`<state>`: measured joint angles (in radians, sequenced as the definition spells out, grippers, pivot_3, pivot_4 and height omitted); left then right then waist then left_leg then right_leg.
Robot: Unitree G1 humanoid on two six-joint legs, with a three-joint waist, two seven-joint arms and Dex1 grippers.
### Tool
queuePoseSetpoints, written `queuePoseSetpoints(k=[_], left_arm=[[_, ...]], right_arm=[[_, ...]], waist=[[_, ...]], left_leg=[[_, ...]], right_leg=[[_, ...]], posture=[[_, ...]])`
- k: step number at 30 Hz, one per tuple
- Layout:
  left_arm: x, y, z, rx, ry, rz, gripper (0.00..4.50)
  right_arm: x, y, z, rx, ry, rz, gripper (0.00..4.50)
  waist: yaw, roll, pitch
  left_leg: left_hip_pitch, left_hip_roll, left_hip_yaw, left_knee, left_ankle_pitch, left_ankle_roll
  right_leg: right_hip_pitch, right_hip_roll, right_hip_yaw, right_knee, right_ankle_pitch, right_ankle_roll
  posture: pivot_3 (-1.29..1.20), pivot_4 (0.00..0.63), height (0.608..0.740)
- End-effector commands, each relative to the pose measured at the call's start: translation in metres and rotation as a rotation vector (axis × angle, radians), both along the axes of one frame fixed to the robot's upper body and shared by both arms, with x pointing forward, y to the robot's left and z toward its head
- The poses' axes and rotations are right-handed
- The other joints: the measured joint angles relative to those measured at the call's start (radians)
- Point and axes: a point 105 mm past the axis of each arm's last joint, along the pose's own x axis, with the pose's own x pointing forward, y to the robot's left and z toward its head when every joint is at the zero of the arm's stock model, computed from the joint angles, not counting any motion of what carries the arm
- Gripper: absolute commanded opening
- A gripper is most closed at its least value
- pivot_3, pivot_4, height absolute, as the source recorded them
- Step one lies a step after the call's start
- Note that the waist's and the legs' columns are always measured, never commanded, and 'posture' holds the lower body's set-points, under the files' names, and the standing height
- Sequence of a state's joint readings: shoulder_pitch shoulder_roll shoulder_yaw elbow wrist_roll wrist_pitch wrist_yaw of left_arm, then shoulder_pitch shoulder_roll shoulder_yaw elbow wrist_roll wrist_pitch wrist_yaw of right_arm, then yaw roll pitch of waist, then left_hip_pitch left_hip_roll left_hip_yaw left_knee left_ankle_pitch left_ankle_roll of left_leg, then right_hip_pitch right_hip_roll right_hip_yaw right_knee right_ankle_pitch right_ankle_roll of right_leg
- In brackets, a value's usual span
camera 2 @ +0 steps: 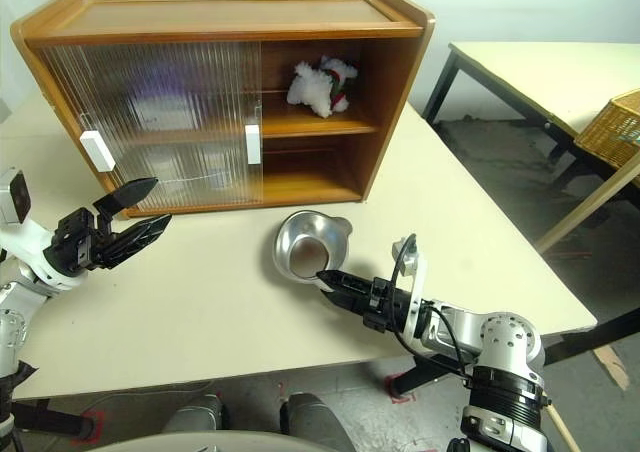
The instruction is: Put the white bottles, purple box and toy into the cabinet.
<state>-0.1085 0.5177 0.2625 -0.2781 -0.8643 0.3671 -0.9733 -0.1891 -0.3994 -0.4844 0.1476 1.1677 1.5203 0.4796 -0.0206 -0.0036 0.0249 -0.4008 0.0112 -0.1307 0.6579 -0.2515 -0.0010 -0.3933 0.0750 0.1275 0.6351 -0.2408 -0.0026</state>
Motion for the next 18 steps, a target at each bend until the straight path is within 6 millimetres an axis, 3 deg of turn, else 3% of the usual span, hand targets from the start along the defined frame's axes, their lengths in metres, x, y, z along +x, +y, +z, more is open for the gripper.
queuePoseSetpoints(k=[1,6,18], left_arm=[[-0.003,0.001,0.003,0.012,-0.011,0.001,4.50],[-0.002,0.000,0.004,0.011,-0.014,0.002,4.50],[-0.001,0.000,0.003,0.015,-0.016,-0.004,4.50]], right_arm=[[0.004,0.001,0.001,-0.013,-0.006,0.006,1.94],[0.007,0.002,0.003,-0.017,-0.022,0.004,0.04],[0.014,0.004,0.012,0.019,-0.062,-0.013,0.04]], waist=[[0.001,0.000,0.000],[0.002,0.000,0.000],[0.004,0.000,0.000]], left_leg=[[0.000,0.000,0.000,0.000,0.000,0.000],[0.000,0.000,0.000,0.000,0.000,0.000],[0.000,0.000,0.000,0.000,0.000,0.000]], right_leg=[[0.000,0.000,0.000,0.000,0.000,0.000],[0.000,0.000,0.000,0.000,0.000,0.000],[0.000,0.000,0.000,0.000,0.001,-0.001]], posture=[[0.00,0.053,0.740],[0.00,0.050,0.740],[-0.01,0.044,0.740]])
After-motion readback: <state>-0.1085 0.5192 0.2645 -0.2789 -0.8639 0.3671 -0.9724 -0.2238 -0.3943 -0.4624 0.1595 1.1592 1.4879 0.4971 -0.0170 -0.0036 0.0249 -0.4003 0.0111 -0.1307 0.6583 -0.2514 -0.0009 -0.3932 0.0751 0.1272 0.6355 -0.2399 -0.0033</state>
